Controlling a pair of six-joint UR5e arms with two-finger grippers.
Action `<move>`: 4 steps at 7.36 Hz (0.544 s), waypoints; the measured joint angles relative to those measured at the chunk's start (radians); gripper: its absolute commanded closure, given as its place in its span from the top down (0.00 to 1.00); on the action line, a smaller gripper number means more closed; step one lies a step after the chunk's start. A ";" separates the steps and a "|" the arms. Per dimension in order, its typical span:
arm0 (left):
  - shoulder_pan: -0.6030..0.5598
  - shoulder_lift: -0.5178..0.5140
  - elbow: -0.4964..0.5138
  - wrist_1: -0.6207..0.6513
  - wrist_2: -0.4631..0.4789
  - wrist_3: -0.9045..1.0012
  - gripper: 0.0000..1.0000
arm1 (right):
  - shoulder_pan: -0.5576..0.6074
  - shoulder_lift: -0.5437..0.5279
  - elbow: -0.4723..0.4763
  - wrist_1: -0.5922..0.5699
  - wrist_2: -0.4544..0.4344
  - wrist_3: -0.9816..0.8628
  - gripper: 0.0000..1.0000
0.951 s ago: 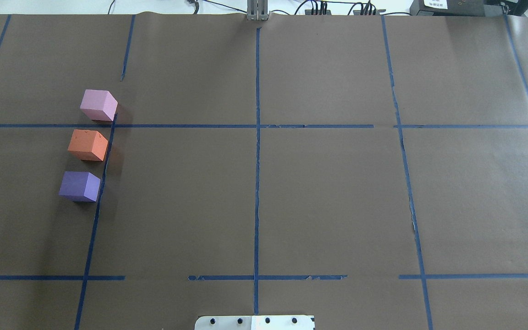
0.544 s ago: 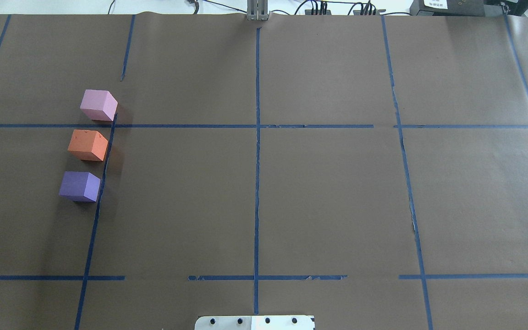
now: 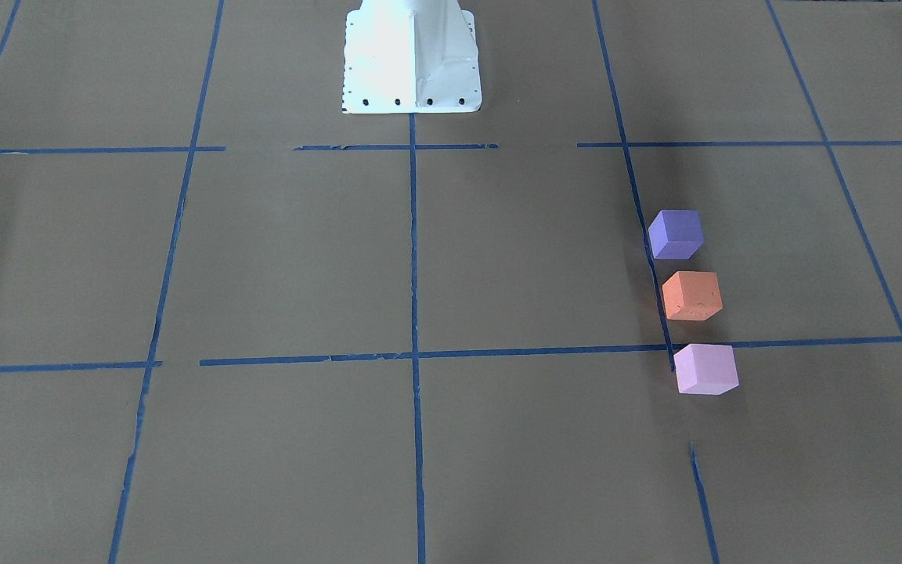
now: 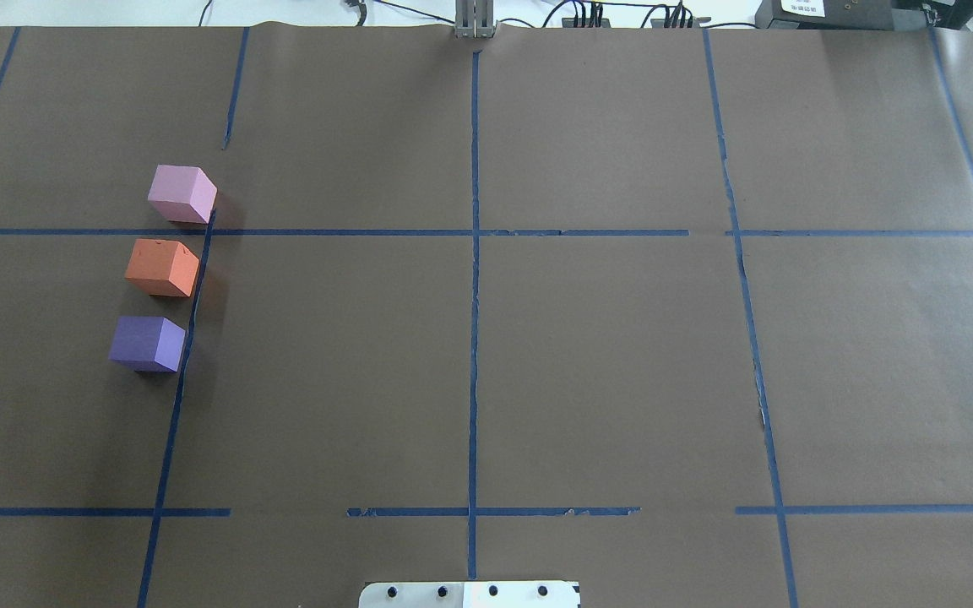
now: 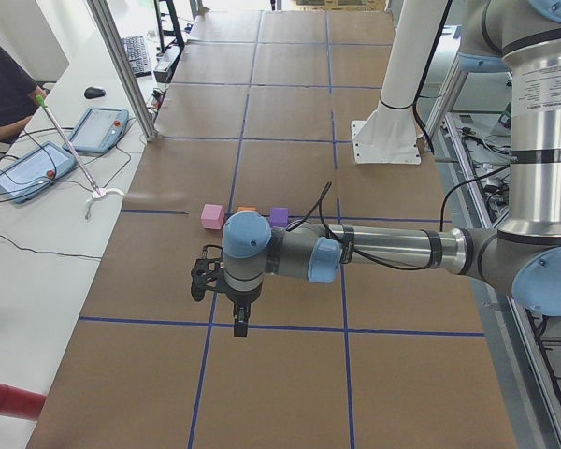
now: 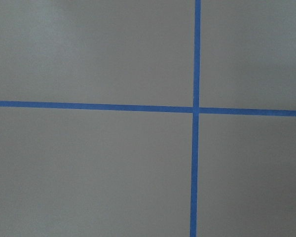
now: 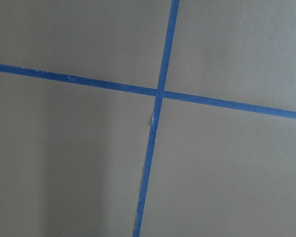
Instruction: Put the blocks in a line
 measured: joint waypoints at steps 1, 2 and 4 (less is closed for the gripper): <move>0.000 -0.002 -0.005 0.011 -0.004 0.000 1.00 | 0.000 0.000 0.000 0.000 0.000 0.000 1.00; -0.001 -0.002 -0.005 0.015 -0.007 0.000 1.00 | 0.000 0.000 0.000 0.000 0.000 0.000 1.00; -0.001 0.002 -0.004 0.015 -0.008 0.006 1.00 | 0.000 0.000 0.000 0.000 0.000 0.000 1.00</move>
